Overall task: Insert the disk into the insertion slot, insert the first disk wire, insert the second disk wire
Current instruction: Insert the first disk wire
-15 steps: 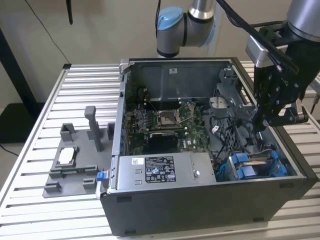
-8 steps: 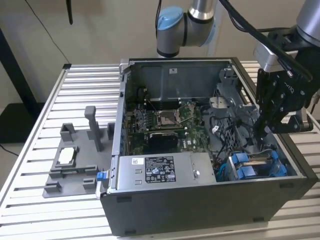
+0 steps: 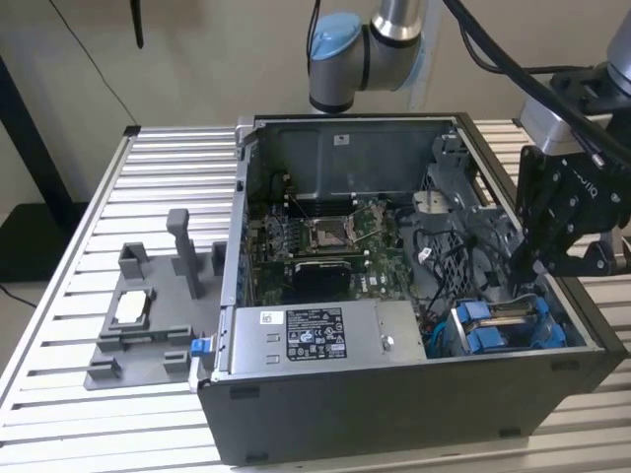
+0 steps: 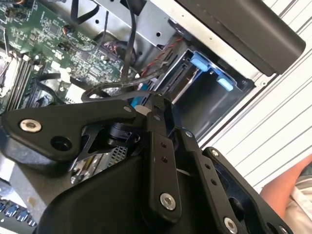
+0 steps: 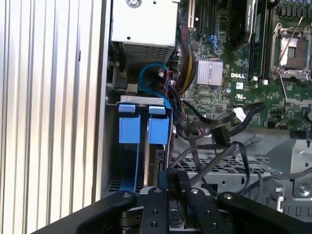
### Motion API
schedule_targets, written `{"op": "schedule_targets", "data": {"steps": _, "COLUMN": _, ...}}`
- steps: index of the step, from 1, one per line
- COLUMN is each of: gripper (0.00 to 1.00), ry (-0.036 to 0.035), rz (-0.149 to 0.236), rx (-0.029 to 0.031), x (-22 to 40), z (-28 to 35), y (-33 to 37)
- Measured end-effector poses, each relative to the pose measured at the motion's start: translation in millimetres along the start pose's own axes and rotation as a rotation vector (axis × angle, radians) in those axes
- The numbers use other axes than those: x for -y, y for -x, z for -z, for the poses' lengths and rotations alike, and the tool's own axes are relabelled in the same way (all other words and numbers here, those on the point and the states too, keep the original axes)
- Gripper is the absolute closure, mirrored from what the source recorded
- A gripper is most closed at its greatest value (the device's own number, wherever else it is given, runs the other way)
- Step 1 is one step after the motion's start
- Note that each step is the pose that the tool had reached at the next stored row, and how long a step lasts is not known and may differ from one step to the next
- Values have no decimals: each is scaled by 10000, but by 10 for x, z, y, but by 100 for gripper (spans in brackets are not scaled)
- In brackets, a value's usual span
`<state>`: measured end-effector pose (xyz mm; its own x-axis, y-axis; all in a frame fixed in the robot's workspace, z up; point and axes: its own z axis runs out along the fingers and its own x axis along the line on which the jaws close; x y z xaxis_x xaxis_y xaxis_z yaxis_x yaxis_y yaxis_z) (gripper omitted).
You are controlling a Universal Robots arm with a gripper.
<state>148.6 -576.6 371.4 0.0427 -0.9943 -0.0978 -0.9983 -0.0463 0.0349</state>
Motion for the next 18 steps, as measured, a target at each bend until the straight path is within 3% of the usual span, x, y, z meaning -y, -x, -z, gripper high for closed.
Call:
{"op": "schedule_targets", "data": {"steps": 6, "gripper": 81, "ry": 123, "rz": -11, "rx": 5, "x": 82, "z": -30, "y": -40}}
{"op": "schedule_targets", "data": {"steps": 9, "gripper": 81, "ry": 238, "rz": -23, "rx": 13, "x": 112, "z": -50, "y": -47}}
{"op": "schedule_targets", "data": {"steps": 18, "gripper": 81, "ry": 275, "rz": -25, "rx": 47, "x": 164, "z": -104, "y": -56}}
